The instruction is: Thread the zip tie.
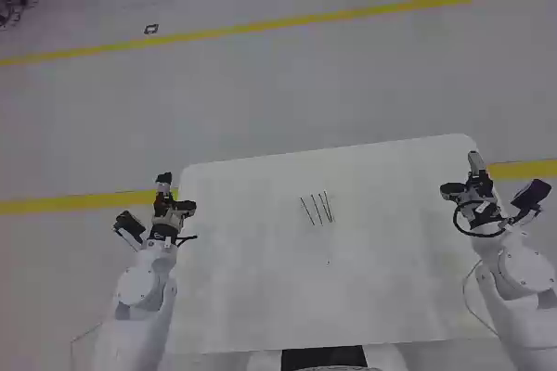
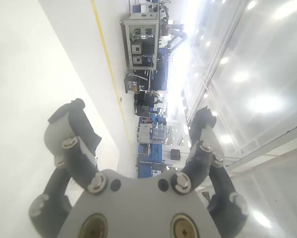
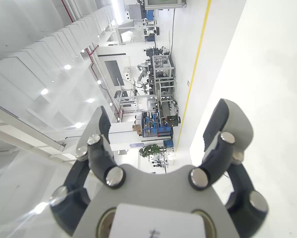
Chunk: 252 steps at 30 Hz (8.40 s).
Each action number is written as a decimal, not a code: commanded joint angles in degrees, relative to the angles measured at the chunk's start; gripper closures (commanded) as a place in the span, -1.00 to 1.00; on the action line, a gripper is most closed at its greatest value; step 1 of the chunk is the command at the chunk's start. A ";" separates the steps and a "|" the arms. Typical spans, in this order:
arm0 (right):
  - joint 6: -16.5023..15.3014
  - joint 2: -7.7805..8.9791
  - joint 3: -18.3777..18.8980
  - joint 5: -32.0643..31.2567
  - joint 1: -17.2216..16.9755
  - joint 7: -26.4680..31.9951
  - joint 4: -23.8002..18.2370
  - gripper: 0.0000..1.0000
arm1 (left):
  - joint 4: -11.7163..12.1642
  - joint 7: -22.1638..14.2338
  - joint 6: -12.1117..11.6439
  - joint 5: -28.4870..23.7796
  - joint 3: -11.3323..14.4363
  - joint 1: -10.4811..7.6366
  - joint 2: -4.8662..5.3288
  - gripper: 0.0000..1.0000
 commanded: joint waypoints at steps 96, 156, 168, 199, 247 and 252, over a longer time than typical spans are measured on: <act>0.00 0.00 0.00 0.00 0.00 0.00 0.00 -1.00 | -0.11 -41.50 19.37 48.94 39.95 -26.50 -0.43 -1.00; 0.00 0.00 0.00 0.00 0.00 0.00 0.00 -1.00 | 23.52 -42.05 19.48 47.69 46.65 -41.57 -11.24 -1.00; 0.00 0.00 0.00 0.00 0.00 0.00 0.00 -1.00 | 28.08 -42.29 19.48 49.87 45.38 -42.40 -13.36 -1.00; 0.00 0.00 0.00 0.00 0.00 0.00 0.00 -1.00 | 28.66 -47.84 19.48 56.89 41.23 -40.79 -16.83 -0.34; 0.00 0.00 0.00 0.00 0.00 0.00 0.00 -1.00 | 35.38 -48.79 19.48 62.78 34.06 -39.96 -21.44 0.40; 0.00 0.00 0.00 0.00 0.00 0.00 0.00 -1.00 | 35.62 -49.33 19.48 64.18 33.00 -39.42 -22.00 0.38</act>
